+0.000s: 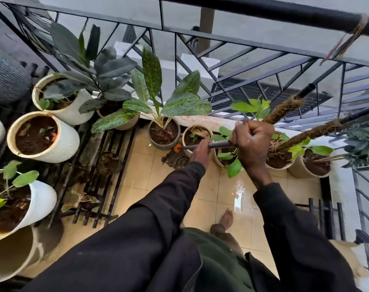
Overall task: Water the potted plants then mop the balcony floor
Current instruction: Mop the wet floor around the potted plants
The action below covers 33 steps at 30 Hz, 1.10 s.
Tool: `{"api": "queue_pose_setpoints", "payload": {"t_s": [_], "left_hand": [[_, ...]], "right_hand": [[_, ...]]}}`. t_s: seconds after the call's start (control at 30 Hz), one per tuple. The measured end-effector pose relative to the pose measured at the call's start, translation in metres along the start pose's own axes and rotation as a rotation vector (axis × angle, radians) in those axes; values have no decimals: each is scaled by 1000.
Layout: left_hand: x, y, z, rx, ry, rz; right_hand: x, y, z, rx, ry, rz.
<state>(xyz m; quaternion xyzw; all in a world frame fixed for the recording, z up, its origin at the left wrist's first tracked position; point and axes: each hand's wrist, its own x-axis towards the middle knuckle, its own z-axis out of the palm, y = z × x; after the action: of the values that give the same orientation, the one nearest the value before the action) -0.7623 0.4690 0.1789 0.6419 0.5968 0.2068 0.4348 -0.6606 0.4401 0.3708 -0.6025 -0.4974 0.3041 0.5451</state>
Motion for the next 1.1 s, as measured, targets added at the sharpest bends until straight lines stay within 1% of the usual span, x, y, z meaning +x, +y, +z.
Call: {"api": "queue_pose_setpoints", "payload": {"t_s": [0.1,0.17,0.4,0.53,0.63,0.7,0.77,0.93,1.0,1.1], "left_hand": [[3,23,-9,72,-11,-38],[1,26,-12,114,-13,-68],[-27,3,-26,177,50,-131],[-52,-11,-29,207,19,-197],[-74,-22,-26,227,-28,-250],[-83,-24,-26,219,-14,-247],[-82,-19,-30,204,26,-217],[-67,14,-49,146,118,-112],[-58,26,-51,124,154,-55],[-36,37,-51,62,194,-9]], "right_hand": [[23,-7,-7,44,-14,9],[31,-11,-9,82,-38,24],[34,-13,9,180,-172,103],[24,-5,12,226,-210,201],[9,-2,10,250,-234,238],[4,-6,9,270,-241,242],[5,-15,9,266,-243,205],[21,-49,13,207,-249,19],[27,-60,13,182,-238,-25],[35,-61,15,103,-205,-103]]}}
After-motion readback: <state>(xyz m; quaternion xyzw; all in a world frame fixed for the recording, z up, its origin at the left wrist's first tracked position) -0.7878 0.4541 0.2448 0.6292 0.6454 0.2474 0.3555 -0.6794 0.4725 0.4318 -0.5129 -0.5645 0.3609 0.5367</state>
